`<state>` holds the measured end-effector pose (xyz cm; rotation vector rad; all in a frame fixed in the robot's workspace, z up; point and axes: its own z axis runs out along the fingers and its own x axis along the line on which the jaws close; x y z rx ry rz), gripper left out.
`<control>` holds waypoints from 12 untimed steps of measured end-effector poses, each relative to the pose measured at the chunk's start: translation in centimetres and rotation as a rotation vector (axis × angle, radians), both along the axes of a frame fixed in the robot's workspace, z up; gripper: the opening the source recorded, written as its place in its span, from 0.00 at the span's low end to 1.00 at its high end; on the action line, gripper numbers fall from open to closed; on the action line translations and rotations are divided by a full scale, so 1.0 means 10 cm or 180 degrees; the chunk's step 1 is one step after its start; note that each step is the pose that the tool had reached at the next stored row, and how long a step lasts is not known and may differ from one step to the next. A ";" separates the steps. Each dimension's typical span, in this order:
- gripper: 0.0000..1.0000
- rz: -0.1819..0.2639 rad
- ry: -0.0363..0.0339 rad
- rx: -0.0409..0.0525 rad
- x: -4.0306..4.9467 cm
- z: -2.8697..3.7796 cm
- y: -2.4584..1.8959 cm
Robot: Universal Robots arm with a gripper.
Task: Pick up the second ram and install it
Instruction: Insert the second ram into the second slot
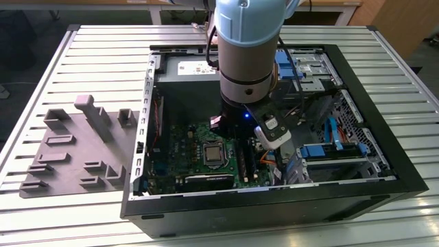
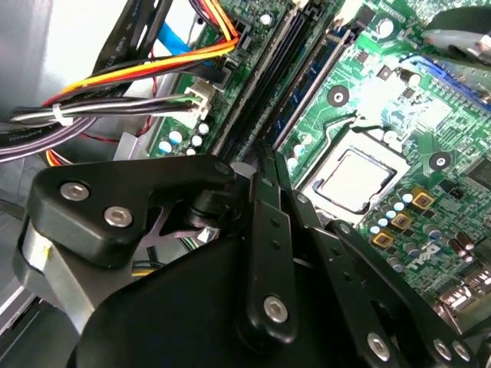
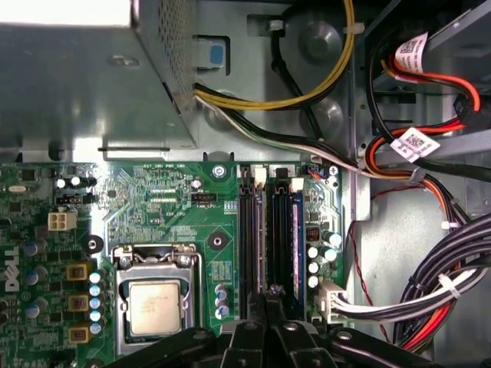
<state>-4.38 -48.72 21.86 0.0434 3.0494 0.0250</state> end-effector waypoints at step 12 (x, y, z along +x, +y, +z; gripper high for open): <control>0.19 0.0000 0.0000 0.0001 0.000 0.197 0.002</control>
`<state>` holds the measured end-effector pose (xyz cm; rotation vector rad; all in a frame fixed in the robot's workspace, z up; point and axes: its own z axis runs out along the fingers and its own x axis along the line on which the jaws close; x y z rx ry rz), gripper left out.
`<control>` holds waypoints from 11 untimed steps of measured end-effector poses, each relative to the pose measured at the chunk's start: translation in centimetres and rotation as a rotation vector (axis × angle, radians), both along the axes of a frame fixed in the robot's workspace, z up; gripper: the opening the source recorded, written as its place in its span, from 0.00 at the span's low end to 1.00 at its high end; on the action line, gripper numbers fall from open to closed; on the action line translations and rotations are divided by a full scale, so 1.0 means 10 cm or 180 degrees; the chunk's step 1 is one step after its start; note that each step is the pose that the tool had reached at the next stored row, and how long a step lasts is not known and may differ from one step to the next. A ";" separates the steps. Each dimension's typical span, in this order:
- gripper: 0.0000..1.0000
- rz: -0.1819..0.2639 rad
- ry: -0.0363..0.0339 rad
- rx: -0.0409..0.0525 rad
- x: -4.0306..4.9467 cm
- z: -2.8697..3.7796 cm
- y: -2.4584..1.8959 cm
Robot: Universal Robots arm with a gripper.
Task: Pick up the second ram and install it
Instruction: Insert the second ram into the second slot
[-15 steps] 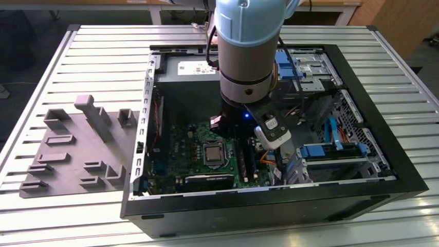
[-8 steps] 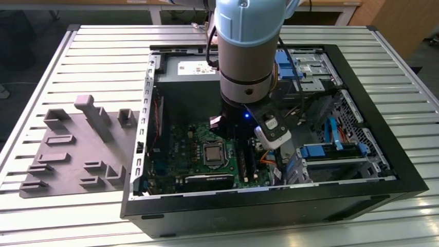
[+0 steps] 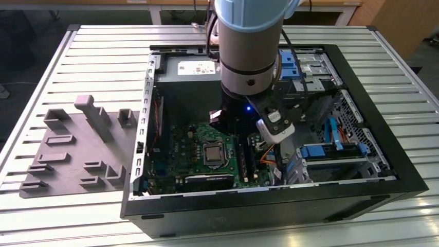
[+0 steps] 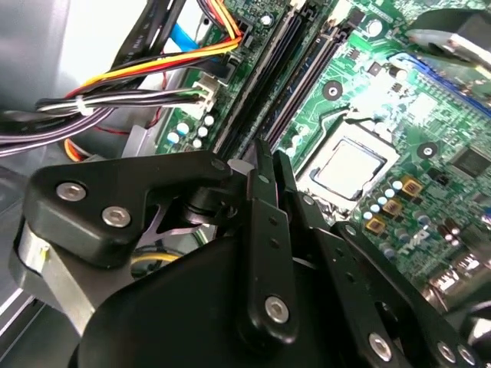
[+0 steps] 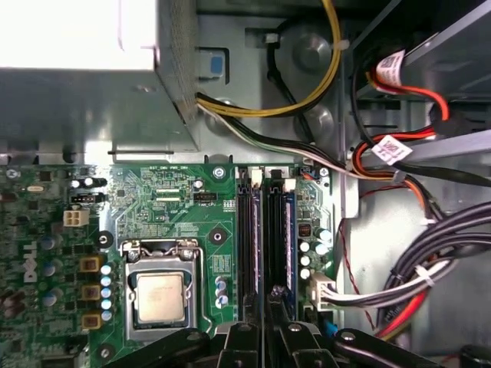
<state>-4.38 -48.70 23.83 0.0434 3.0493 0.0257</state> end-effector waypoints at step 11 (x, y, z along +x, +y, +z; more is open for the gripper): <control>0.17 0.0000 0.0000 -0.0003 0.000 0.076 0.001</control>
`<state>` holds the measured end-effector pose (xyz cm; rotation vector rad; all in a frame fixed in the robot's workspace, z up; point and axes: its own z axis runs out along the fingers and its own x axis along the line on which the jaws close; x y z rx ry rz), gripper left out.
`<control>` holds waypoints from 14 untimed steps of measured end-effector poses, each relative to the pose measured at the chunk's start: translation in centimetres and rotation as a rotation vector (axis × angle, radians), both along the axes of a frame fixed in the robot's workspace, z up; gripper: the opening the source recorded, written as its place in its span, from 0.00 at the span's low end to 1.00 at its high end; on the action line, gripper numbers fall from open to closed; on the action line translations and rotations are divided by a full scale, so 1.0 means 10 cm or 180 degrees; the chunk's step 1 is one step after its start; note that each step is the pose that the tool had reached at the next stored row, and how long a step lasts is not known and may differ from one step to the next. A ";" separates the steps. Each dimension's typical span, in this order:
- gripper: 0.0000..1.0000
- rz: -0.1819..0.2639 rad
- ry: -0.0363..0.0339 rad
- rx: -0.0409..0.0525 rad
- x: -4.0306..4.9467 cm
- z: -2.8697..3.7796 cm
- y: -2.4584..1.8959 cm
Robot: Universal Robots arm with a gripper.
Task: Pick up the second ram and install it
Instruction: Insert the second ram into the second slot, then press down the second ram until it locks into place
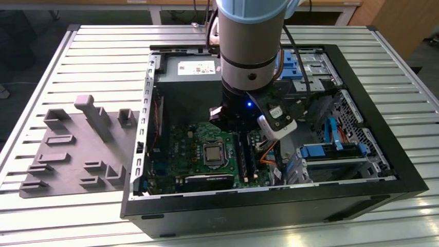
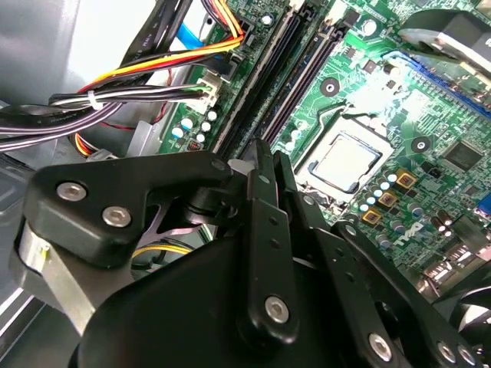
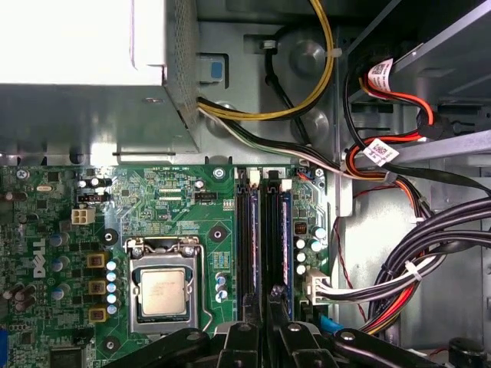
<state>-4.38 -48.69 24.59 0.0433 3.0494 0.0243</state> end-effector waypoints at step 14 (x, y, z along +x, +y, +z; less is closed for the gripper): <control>0.11 -0.0001 0.0000 -0.0007 0.000 0.000 0.011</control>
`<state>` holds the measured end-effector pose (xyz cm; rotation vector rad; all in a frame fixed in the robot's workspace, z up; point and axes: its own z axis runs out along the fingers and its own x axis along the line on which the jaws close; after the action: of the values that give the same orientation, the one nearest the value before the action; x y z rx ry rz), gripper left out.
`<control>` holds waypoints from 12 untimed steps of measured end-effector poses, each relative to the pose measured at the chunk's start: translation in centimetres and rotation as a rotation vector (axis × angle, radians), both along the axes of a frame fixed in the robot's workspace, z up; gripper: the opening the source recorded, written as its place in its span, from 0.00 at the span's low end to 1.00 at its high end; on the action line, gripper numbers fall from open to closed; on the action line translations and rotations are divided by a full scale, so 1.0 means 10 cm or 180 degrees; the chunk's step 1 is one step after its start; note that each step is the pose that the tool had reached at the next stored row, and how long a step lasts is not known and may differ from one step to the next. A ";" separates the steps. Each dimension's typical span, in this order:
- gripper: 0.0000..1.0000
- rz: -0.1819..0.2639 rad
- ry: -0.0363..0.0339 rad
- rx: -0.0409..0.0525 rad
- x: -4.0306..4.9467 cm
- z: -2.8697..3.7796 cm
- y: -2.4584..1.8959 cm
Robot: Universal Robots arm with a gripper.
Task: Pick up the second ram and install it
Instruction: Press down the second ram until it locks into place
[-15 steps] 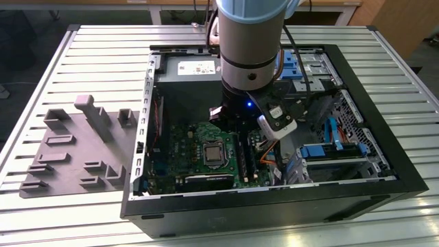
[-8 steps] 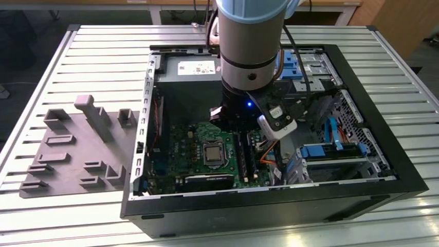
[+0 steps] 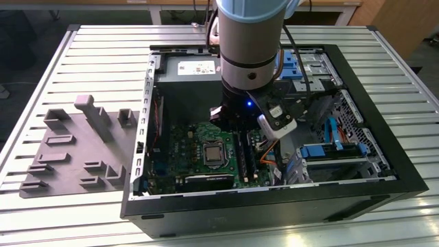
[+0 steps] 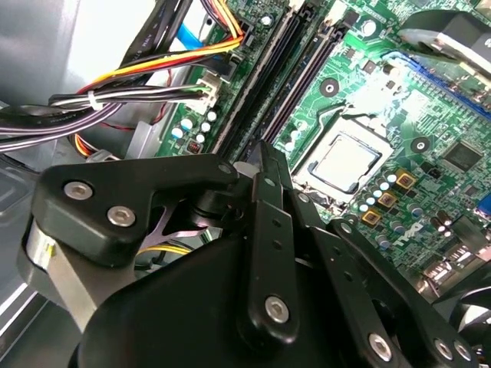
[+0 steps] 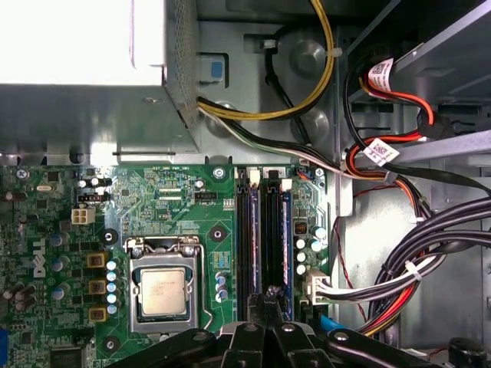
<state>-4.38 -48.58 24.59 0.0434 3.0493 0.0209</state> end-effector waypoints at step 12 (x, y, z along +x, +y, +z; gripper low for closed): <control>0.11 0.0001 0.0000 0.0000 0.001 -0.001 0.062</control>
<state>-4.37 -47.96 24.58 0.0431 3.0493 0.0210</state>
